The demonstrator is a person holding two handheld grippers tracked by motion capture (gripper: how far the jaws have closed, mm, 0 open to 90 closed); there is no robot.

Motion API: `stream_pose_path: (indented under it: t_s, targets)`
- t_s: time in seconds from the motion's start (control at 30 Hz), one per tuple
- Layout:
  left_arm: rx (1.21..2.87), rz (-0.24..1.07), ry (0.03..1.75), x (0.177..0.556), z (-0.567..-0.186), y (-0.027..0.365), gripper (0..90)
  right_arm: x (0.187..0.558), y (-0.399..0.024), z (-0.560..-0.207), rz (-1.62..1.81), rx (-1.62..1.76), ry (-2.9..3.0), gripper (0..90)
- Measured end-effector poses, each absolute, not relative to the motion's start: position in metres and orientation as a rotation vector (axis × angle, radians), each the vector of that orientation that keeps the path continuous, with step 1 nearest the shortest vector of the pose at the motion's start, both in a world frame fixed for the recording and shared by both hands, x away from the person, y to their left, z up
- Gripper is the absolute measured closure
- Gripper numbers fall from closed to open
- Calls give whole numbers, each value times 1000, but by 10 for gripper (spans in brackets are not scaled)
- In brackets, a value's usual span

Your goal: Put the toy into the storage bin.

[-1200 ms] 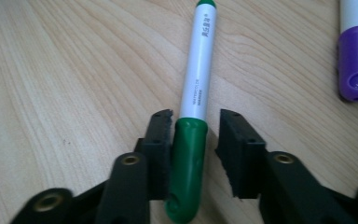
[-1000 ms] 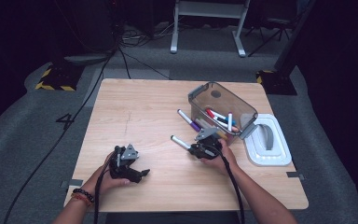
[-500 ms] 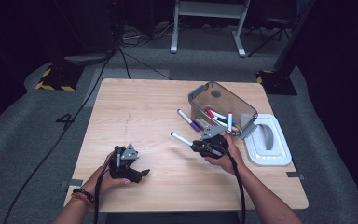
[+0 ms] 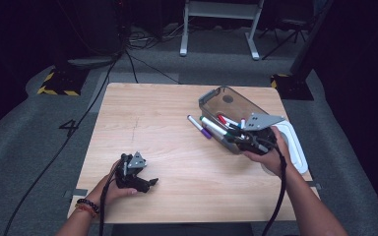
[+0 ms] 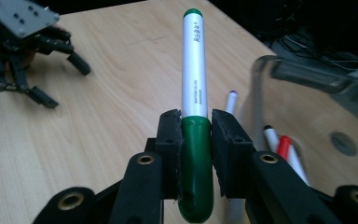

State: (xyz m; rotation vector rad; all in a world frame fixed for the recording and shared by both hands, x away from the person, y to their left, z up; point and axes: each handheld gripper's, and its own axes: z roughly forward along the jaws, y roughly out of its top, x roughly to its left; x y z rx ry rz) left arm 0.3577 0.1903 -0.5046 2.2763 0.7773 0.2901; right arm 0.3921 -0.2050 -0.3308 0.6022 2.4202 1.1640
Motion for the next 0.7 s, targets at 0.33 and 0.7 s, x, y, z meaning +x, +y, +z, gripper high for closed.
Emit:
stream_pose_path:
  t_s: [0.33, 0.7]
  targets:
    - [2276, 291, 778, 358, -505, 190, 123, 435, -224, -327, 1055, 741, 2409, 738]
    - [2277, 290, 778, 358, -505, 190, 123, 473, -223, -349, 978, 805, 2490, 737]
